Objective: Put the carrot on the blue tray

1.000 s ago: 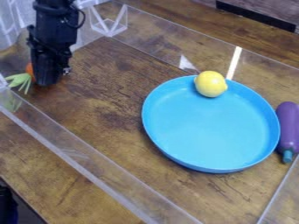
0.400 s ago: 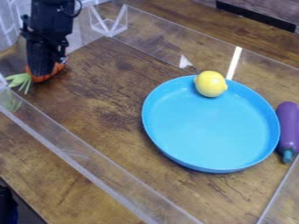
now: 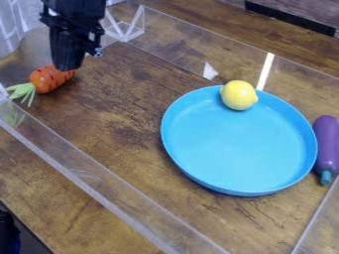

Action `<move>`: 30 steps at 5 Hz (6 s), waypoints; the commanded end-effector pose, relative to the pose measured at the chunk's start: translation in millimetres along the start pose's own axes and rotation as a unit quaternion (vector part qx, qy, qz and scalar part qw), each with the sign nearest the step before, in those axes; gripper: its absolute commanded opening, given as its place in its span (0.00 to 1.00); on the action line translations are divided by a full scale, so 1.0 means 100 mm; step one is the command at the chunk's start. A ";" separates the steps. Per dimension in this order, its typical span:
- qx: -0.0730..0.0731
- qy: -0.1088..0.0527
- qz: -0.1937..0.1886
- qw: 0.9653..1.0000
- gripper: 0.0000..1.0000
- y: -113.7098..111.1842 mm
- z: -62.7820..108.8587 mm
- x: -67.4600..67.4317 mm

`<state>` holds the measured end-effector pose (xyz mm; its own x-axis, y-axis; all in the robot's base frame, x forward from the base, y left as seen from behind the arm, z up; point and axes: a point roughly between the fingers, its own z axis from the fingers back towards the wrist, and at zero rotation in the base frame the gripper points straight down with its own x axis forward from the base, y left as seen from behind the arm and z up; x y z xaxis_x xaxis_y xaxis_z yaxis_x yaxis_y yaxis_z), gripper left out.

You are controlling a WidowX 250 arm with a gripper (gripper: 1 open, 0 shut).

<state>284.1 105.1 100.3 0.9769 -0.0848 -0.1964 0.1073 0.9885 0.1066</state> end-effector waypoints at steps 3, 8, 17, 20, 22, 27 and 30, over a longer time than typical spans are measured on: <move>0.028 -0.033 -0.053 0.998 1.00 0.31 0.05 0.04; 0.030 -0.032 -0.136 0.990 1.00 0.92 -0.42 0.34; 0.063 -0.072 -0.163 0.982 0.00 0.32 0.24 0.65; 0.083 -0.076 -0.150 0.982 0.00 -0.10 0.49 0.44; 0.099 -0.083 -0.210 0.969 0.00 -0.33 0.51 0.33; 0.107 -0.064 -0.114 0.986 0.00 -0.71 0.68 0.18; 0.124 -0.062 -0.089 0.986 0.00 -0.95 0.59 0.12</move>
<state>293.8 7.2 129.5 0.9461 -0.2714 -0.1767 0.3147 0.8991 0.3043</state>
